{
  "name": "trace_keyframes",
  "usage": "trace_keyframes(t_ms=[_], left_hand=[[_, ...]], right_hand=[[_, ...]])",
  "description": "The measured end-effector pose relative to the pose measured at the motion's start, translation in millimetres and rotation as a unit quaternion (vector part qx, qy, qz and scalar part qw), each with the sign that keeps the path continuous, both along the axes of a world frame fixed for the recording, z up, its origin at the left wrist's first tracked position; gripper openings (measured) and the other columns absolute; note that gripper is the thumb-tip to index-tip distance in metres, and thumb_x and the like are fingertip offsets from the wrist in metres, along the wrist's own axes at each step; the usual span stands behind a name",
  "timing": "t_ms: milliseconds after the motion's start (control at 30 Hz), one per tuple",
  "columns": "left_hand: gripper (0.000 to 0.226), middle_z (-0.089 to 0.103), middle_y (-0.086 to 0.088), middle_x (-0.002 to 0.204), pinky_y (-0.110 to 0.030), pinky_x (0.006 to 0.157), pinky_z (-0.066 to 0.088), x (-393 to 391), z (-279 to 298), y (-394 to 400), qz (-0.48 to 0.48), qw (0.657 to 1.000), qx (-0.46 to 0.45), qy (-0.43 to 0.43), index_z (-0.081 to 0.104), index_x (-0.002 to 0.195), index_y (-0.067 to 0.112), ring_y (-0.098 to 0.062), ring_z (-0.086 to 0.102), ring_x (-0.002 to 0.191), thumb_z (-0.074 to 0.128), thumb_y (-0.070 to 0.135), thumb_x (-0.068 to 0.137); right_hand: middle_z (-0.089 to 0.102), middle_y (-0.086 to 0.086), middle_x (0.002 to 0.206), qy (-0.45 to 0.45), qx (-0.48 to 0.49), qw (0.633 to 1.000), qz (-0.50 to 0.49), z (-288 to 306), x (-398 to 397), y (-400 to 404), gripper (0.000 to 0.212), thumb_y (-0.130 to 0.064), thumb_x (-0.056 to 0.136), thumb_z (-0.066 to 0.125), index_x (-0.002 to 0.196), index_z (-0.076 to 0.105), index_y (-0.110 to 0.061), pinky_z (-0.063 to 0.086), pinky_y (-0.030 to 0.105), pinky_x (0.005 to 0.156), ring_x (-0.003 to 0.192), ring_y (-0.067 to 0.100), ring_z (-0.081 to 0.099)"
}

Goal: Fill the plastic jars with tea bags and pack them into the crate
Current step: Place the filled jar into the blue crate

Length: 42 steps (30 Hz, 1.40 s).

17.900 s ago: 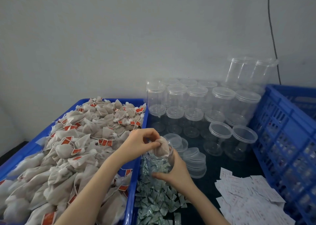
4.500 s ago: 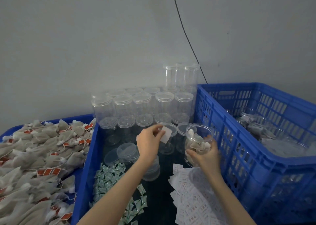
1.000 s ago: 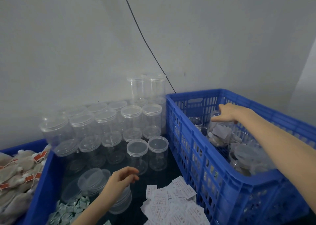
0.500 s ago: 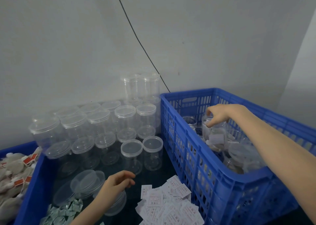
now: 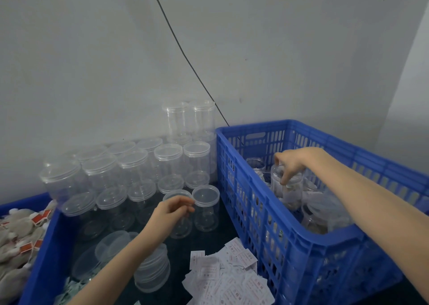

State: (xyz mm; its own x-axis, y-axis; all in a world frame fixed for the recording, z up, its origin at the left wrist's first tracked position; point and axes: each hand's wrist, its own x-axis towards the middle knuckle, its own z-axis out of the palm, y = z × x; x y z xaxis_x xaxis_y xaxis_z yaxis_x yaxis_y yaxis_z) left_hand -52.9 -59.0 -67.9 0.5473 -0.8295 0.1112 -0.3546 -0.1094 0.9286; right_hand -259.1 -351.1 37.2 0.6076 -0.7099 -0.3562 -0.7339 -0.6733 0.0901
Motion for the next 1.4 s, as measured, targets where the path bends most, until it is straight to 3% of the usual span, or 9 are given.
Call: trace_keyframes(t_ms=[133,333,500,633,833,933,1100,1167,1400], left_hand=[[0.027,0.073,0.009,0.088,-0.015,0.073,0.053,-5.6,-4.4,-1.7,-0.014,1.000,0.009,-0.009,0.068,0.095,0.026,-0.006,0.068,0.085,0.052,0.004,0.095],[0.025,0.073,0.009,0.090,-0.033,0.086,0.053,-5.9,-16.5,-2.6,-0.005,1.000,0.028,-0.008,0.068,0.096,0.024,-0.019,0.068,0.092,0.052,0.004,0.095],[0.025,0.073,0.007,0.089,-0.022,0.083,0.053,-4.2,-21.5,-3.2,-0.013,0.999,0.029,-0.001,0.068,0.096,0.023,-0.011,0.068,0.091,0.051,0.004,0.095],[0.028,0.073,0.009,0.091,-0.026,0.085,0.054,-1.0,-25.0,-0.6,-0.017,0.999,0.031,-0.007,0.068,0.094,0.023,-0.012,0.068,0.091,0.051,0.002,0.094],[0.027,0.073,0.011,0.093,-0.021,0.080,0.053,4.8,-30.7,5.7,-0.019,0.999,0.038,-0.002,0.069,0.095,0.023,-0.009,0.068,0.092,0.051,0.002,0.094],[0.026,0.073,0.012,0.093,-0.018,0.075,0.051,4.3,-31.0,8.0,-0.022,0.999,0.044,-0.003,0.069,0.096,0.022,-0.006,0.068,0.090,0.052,0.003,0.094],[0.026,0.073,0.010,0.089,-0.015,0.071,0.051,2.7,-24.7,10.9,-0.015,0.999,0.042,0.002,0.069,0.095,0.022,-0.005,0.068,0.088,0.053,0.002,0.093],[0.026,0.073,0.008,0.088,-0.017,0.075,0.050,2.9,-21.0,13.7,-0.014,0.999,0.043,-0.004,0.068,0.094,0.023,-0.007,0.068,0.089,0.053,0.003,0.093],[0.025,0.073,0.005,0.090,-0.014,0.076,0.048,14.4,-6.0,31.0,-0.005,0.999,0.040,-0.033,0.068,0.096,0.022,-0.001,0.066,0.086,0.053,0.003,0.093]], right_hand=[[0.052,-0.001,0.107,0.019,0.006,1.000,0.004,-20.3,0.6,-2.2,0.062,-0.039,0.080,0.075,0.124,0.038,-0.016,0.050,0.031,0.076,0.095,0.019,0.055],[0.061,0.004,0.091,0.039,0.045,0.998,0.015,-49.6,0.9,-7.6,0.043,-0.035,0.085,0.072,0.110,0.046,-0.011,0.046,0.031,0.073,0.085,0.023,0.057],[0.060,0.007,0.116,0.061,0.054,0.997,0.015,-71.5,4.7,-10.4,0.069,-0.041,0.089,0.070,0.136,0.031,-0.009,0.045,0.033,0.079,0.095,0.022,0.055],[0.048,0.015,0.141,-0.008,0.064,0.998,-0.009,-79.4,2.7,-13.6,0.104,-0.040,0.087,0.072,0.148,-0.004,-0.003,0.044,0.035,0.085,0.108,0.025,0.051],[0.052,0.008,0.134,-0.011,0.080,0.997,-0.006,-83.9,5.0,-16.6,0.111,-0.041,0.091,0.068,0.150,-0.016,0.000,0.041,0.037,0.094,0.113,0.028,0.054],[0.035,0.013,0.154,0.013,0.075,0.997,-0.009,-82.0,8.2,-15.2,0.100,-0.044,0.093,0.064,0.152,-0.005,-0.003,0.041,0.040,0.102,0.134,0.030,0.043],[0.052,0.008,0.126,0.085,0.032,0.996,0.020,-64.4,14.8,-1.5,0.063,-0.046,0.094,0.062,0.139,0.039,-0.008,0.039,0.032,0.082,0.104,0.025,0.050],[0.052,0.007,0.131,0.086,0.007,0.995,0.041,-48.4,18.4,7.3,0.061,-0.042,0.094,0.063,0.140,0.042,-0.008,0.044,0.031,0.089,0.115,0.025,0.053],[0.053,0.006,0.137,-0.117,-0.107,0.979,0.127,36.1,38.0,57.1,0.049,-0.041,0.098,0.054,0.140,0.045,-0.018,0.048,0.040,0.095,0.118,0.024,0.055]])
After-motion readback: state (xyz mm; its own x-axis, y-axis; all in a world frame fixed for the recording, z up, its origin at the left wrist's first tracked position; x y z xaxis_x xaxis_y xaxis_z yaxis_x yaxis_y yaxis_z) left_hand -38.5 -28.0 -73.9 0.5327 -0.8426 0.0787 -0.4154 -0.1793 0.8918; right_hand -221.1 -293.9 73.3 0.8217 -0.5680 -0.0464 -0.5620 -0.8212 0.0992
